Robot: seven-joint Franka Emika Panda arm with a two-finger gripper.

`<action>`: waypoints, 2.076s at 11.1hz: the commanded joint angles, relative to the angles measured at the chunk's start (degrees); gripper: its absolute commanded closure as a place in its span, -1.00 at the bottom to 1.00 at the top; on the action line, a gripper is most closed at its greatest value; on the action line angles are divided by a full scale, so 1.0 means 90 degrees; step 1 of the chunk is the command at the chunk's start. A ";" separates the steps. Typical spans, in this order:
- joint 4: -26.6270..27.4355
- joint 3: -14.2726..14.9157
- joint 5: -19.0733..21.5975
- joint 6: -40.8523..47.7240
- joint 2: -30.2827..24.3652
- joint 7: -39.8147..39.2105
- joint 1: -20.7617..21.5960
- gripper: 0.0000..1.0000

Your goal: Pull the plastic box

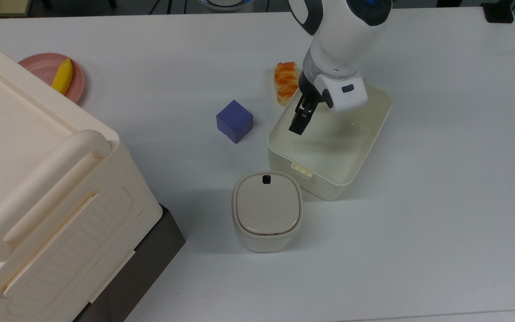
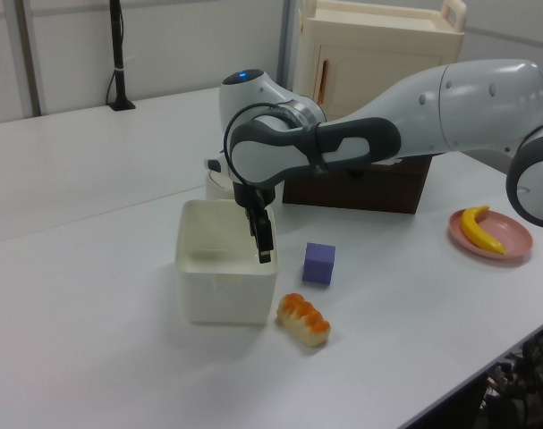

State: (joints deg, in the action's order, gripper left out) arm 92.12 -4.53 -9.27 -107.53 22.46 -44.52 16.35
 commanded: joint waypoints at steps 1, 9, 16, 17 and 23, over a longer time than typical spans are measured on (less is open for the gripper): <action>0.0417 0.0035 -0.0181 -0.0122 -0.0308 0.0044 -0.0068 -1.00; 0.1472 0.0064 -0.0249 -0.0464 -0.1147 0.0044 -0.0264 -1.00; 0.1805 0.0328 -0.0376 -0.0464 -0.1363 0.0015 -0.0489 -1.00; 0.1786 0.0328 -0.0386 -0.0464 -0.1363 0.0034 -0.0489 -1.00; 0.0723 0.0201 -0.0249 -0.0445 -0.1314 0.3124 -0.0187 -1.00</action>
State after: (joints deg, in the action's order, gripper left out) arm 102.12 -2.65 -11.59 -111.44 11.83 -28.47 12.27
